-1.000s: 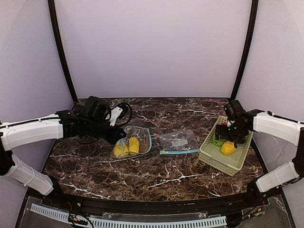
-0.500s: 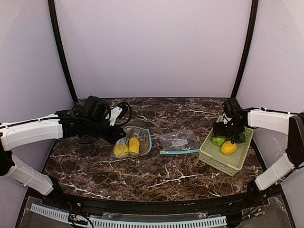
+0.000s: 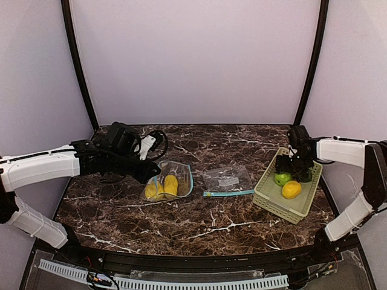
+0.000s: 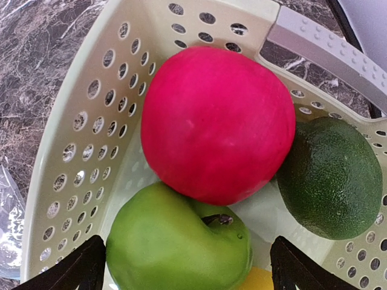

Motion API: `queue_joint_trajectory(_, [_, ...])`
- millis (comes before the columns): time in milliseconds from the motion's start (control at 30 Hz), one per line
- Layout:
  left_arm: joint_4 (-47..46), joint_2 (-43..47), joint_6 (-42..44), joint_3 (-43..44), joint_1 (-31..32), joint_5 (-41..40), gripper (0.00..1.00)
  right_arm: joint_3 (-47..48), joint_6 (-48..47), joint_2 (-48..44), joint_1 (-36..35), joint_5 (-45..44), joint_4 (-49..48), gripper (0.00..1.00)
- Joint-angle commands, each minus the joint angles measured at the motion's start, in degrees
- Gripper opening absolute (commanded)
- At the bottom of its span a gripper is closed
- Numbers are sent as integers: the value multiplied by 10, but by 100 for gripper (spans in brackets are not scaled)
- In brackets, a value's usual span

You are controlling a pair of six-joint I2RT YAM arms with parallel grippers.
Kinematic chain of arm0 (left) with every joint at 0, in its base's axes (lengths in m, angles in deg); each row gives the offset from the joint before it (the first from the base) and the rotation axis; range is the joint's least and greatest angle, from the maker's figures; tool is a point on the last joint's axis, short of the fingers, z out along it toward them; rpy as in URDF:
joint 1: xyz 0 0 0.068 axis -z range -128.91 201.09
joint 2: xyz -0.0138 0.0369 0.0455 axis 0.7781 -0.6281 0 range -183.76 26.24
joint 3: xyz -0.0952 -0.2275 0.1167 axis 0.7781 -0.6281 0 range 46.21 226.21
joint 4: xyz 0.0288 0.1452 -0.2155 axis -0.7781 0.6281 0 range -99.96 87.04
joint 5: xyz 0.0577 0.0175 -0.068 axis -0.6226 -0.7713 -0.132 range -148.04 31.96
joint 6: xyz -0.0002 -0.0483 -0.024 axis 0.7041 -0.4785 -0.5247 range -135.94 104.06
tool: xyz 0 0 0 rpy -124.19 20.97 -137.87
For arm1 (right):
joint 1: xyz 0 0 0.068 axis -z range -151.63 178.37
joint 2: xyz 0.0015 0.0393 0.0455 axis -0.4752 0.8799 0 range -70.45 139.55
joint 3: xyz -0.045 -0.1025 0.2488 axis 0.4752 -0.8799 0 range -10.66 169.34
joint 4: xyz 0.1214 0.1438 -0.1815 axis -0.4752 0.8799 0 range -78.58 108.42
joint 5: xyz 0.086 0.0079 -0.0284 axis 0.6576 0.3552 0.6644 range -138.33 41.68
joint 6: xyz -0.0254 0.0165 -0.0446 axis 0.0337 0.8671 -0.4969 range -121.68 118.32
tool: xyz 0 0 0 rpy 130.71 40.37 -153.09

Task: Place the food in the zip-top bag and seal the zipper
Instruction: Pick up the fake fruit from the bin.

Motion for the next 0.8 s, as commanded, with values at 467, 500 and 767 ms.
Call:
queue_joint_trajectory(467, [0,10,0,-6,-2,5,1,3,-7,34,5,9,-18,94])
queue_joint_trajectory(500, [0,10,0,-6,-2,5,1,3,-6,34,5,8,-18,92])
queue_joint_trajectory(767, [0,10,0,-5,-2,7,1,0,-9,31,5,5,-21,82])
